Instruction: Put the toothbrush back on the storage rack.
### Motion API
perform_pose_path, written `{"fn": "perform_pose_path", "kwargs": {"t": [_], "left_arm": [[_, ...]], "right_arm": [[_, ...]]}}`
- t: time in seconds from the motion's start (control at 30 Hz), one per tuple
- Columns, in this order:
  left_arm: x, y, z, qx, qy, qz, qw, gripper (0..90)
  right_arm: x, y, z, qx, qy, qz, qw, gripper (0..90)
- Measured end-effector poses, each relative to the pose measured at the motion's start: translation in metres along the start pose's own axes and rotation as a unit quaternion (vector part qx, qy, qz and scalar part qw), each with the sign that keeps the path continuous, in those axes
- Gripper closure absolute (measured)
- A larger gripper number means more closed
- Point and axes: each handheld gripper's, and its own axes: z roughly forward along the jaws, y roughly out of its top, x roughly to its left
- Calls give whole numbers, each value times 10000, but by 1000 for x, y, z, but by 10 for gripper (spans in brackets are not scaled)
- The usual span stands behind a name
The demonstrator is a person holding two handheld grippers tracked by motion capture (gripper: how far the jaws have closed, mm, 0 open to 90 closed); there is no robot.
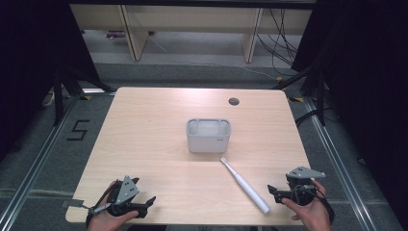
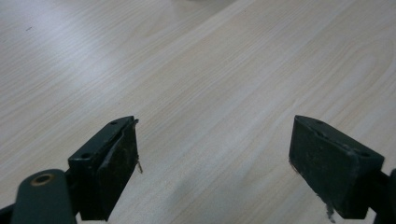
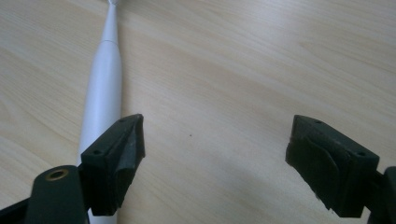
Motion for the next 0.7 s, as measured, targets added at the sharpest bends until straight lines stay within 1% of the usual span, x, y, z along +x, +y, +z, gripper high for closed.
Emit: {"fn": "perform_pose_path", "kwargs": {"t": [0.03, 0.07, 0.1, 0.13, 0.17, 0.2, 0.23, 0.27, 0.3, 0.33, 0.37, 0.4, 0.43, 0.47, 0.5, 0.53, 0.63, 0.67, 0.7], "left_arm": [[0, 0, 1, -16, -5, -30, 10000, 152], [0, 0, 0, 12, -3, -3, 10000, 152], [1, 0, 0, 31, -4, 29, 10000, 152], [0, 0, 1, 5, -48, -14, 10000, 152], [0, 0, 1, 6, -5, -20, 10000, 152], [-1, -1, 1, -39, 43, -69, 10000, 152], [1, 0, 0, 27, 29, 11, 10000, 152], [1, 0, 0, 27, 29, 11, 10000, 152], [0, 0, -1, 28, 6, 33, 10000, 152], [2, 0, -2, 121, -3, 147, 9998, 152], [0, 0, 0, 7, 1, 23, 10000, 152], [0, 0, 0, 7, 1, 23, 10000, 152], [-1, 0, 0, -46, 31, -44, 10000, 152], [-1, 0, 0, -30, 17, -11, 10000, 152], [-1, 0, 0, -33, 6, -23, 10000, 152], [-1, 0, 0, -36, -15, -24, 10000, 152], [-1, 0, 0, -25, -3, -10, 10000, 152], [-2, 0, 0, -32, -10, -11, 10000, 152], [-2, 0, 0, -32, -10, -11, 10000, 152]], "right_arm": [[2, 2, -2, 111, -26, 82, 9999, 223], [2, 4, -2, 141, -16, -92, 9999, 234], [4, 5, -3, 174, 33, -29, 9998, 234], [3, 7, -2, 196, 48, -122, 9997, 238], [5, 9, -1, 254, 92, -136, 9995, 252], [5, 9, -1, 254, 92, -136, 9995, 252], [8, 10, 1, 324, 136, -105, 9993, 261], [7, 11, 2, 322, 149, -233, 9991, 267], [11, 12, 2, 368, 181, -80, 9991, 272], [11, 12, 2, 368, 181, -80, 9991, 272], [12, 15, 3, 360, 193, -137, 9991, 280], [12, 15, 3, 360, 193, -137, 9991, 280], [10, 15, 5, 313, 187, -335, 9988, 285], [12, 17, 4, 338, 235, -259, 9988, 287], [15, 21, 5, 336, 247, -265, 9988, 296], [15, 22, 5, 337, 261, -345, 9985, 299], [18, 26, 6, 379, 292, -361, 9982, 300], [21, 30, 8, 391, 341, -545, 9972, 303], [21, 30, 8, 391, 341, -545, 9972, 303]]}}
